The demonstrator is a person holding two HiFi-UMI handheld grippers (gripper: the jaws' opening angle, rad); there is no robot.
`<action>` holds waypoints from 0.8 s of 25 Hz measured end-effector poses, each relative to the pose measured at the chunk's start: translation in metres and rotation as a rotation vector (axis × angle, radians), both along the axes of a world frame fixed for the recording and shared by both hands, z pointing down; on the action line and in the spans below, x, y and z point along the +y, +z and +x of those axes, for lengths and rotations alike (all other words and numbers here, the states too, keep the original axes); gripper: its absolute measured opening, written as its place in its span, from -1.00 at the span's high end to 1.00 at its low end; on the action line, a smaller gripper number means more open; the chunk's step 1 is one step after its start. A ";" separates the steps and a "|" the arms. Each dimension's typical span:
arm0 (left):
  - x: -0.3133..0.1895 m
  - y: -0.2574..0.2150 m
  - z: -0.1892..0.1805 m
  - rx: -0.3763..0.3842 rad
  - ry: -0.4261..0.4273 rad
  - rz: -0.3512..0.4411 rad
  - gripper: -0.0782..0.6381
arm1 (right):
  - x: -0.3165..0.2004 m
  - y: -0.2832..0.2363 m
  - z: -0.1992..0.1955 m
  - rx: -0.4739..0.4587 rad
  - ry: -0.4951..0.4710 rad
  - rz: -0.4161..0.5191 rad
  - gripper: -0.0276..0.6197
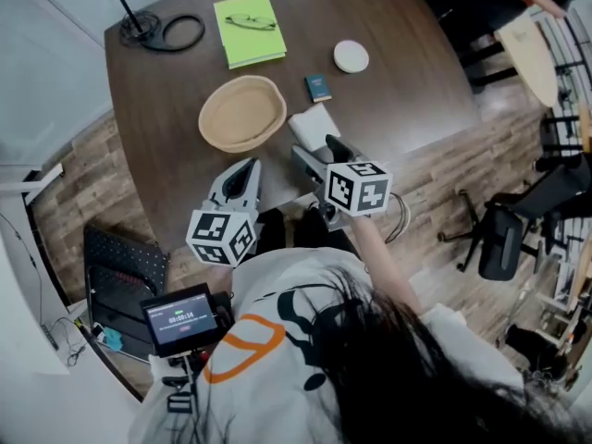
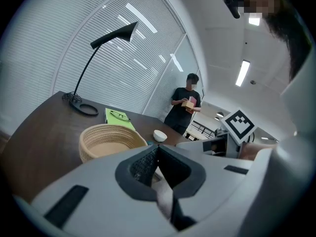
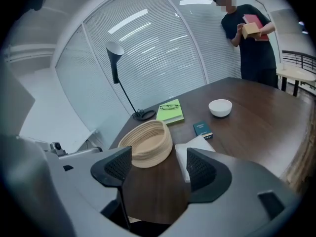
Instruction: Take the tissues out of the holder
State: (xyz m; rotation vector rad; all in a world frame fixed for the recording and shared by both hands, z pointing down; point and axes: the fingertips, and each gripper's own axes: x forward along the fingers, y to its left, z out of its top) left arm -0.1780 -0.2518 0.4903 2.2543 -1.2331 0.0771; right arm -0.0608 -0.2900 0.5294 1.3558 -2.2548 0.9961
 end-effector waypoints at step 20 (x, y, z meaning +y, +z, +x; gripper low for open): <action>0.090 -0.013 0.077 -0.053 -0.040 0.011 0.79 | 0.098 -0.016 0.054 -0.063 -0.054 0.024 0.81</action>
